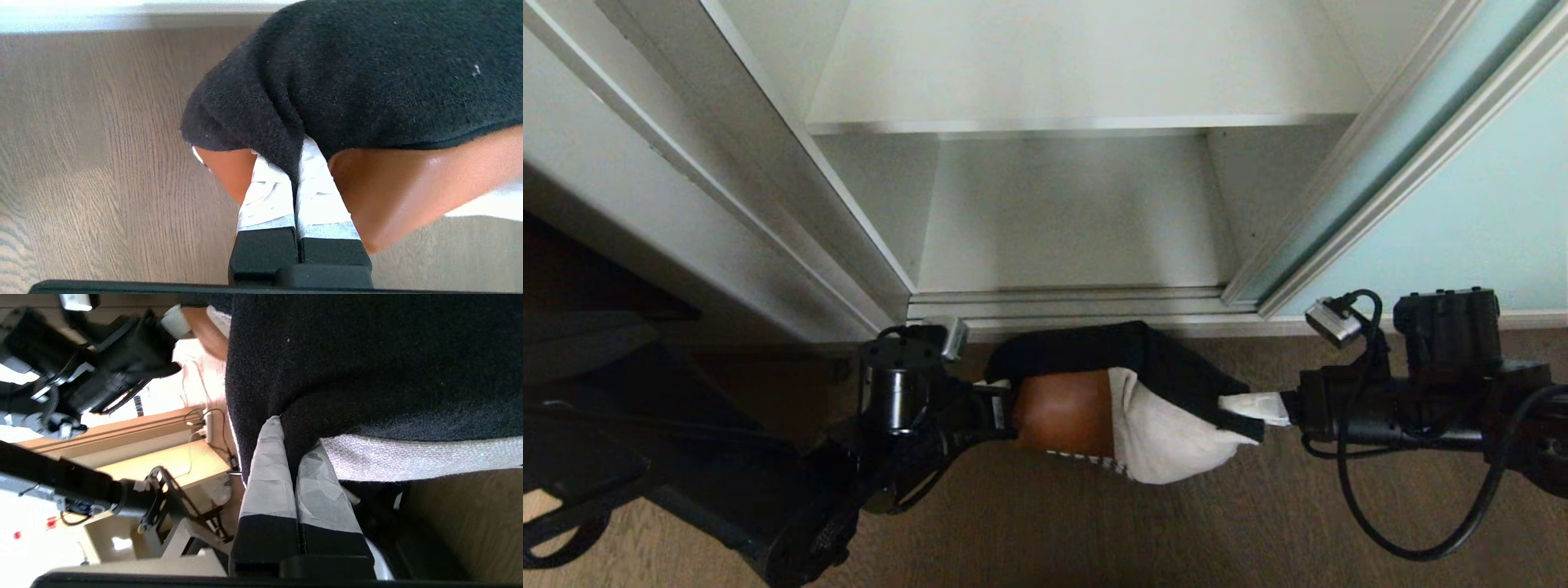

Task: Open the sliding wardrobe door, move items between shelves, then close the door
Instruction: Place the pillow on the lower shelf

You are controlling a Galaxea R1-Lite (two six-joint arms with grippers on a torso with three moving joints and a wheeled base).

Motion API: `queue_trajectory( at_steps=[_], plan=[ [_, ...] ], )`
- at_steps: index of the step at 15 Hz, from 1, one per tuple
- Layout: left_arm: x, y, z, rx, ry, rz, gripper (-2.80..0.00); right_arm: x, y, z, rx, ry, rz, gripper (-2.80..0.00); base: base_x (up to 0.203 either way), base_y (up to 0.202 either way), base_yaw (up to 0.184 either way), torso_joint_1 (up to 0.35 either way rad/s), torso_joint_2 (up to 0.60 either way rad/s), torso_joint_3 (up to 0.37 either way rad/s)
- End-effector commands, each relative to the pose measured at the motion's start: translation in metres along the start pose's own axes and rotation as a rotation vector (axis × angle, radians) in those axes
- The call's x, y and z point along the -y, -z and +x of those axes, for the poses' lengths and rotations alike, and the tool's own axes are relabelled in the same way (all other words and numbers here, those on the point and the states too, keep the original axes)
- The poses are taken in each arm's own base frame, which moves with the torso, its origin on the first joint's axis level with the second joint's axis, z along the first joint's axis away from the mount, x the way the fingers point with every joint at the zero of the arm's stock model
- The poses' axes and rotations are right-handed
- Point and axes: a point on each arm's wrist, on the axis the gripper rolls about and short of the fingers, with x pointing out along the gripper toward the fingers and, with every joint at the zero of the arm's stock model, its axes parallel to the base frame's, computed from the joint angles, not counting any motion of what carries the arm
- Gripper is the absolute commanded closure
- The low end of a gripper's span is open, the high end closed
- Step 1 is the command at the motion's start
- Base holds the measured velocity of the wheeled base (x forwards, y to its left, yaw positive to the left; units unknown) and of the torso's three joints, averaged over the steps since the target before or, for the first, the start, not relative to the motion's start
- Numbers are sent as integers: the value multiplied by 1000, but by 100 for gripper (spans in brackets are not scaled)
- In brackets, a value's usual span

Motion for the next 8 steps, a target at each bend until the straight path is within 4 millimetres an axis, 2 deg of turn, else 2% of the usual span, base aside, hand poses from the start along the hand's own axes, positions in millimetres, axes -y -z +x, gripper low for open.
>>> queue_trajectory(
  at_steps=[1,5,8],
  plan=[
    [0,-18,-10,61,4,-9,0,-9,-12,9,6,-7,-27,0,0,0,0,0,0,0],
    [-2,-42,-13,127,-2,-20,0,-30,-48,15,61,3,-83,0,0,0,0,0,0,0],
    [-4,-56,-10,162,-9,-25,0,-37,-72,18,102,15,-111,0,0,0,0,0,0,0]
  ],
)
